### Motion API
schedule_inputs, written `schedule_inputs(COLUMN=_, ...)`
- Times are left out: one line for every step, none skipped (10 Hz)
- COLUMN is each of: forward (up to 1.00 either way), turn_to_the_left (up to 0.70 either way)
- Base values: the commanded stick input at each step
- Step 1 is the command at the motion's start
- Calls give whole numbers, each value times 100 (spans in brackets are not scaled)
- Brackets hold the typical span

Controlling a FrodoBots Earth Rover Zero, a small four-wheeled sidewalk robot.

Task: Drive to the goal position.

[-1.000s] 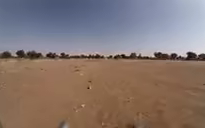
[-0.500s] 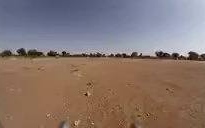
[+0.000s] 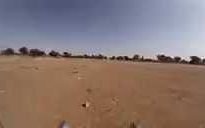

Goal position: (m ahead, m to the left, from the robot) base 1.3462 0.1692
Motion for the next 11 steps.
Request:
schedule_inputs(forward=70, turn_to_the_left=0)
schedule_inputs(forward=70, turn_to_the_left=0)
schedule_inputs(forward=70, turn_to_the_left=0)
schedule_inputs(forward=70, turn_to_the_left=0)
schedule_inputs(forward=70, turn_to_the_left=0)
schedule_inputs(forward=70, turn_to_the_left=0)
schedule_inputs(forward=70, turn_to_the_left=0)
schedule_inputs(forward=70, turn_to_the_left=0)
schedule_inputs(forward=70, turn_to_the_left=0)
schedule_inputs(forward=70, turn_to_the_left=0)
schedule_inputs(forward=70, turn_to_the_left=0)
